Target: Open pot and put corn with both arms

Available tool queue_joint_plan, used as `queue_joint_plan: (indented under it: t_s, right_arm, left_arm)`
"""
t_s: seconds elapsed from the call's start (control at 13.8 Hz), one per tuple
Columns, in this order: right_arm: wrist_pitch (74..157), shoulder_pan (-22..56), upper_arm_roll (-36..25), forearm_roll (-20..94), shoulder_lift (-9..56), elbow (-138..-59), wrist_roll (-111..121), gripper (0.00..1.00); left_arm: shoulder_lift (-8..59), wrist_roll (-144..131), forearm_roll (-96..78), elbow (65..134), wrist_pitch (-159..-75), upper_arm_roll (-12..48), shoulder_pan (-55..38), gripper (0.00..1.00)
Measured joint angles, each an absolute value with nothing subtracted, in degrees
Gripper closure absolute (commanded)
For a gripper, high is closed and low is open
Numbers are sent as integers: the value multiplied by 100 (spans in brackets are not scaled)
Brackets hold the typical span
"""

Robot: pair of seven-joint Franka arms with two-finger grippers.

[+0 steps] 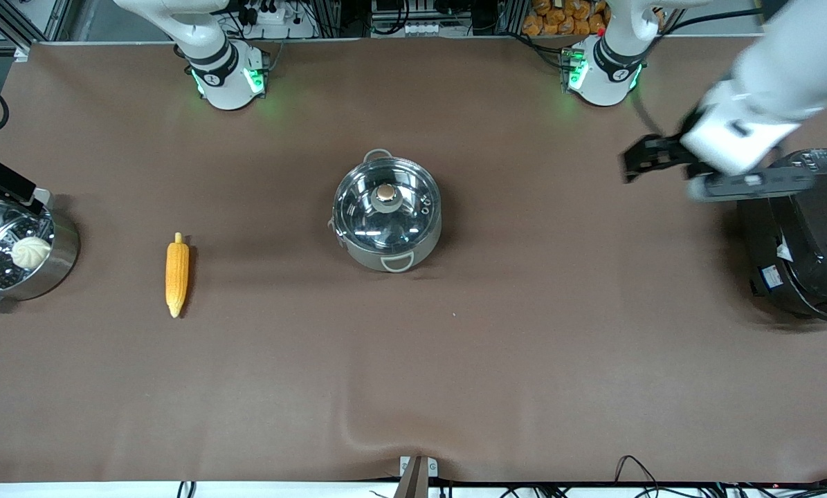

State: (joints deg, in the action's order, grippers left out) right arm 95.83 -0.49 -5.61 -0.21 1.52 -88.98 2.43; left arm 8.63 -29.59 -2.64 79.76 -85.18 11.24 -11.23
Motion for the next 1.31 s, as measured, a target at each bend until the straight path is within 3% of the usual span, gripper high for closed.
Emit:
queue_joint_plan:
  t_s: [0.22,0.65,0.87,1.09,1.31]
  right_arm:
    - [9897,-41,-553,-19,210,-9172,244,0]
    - [11824,8,-452,-18,964,-10821,270,0]
    - [12741,75,-344,-18,1356,-11354,521,0]
    - [13276,35,-369,-18,1720,-11545,1259,0]
    - [13598,-75,-394,-18,2098,-11574,1674,0]
  left_arm:
    - [1304,-4521,-270,7858,-8907,1145,-2029,0]
    - [2364,-7782,-270,7674,-10094,1035,-3798,0]
    - [2946,-8405,-270,7405,-10516,654,-4396,0]
    - [3377,-8787,-270,7335,-10678,166,-5007,0]
    - [3620,-9065,-270,7283,-10810,70,-5264,0]
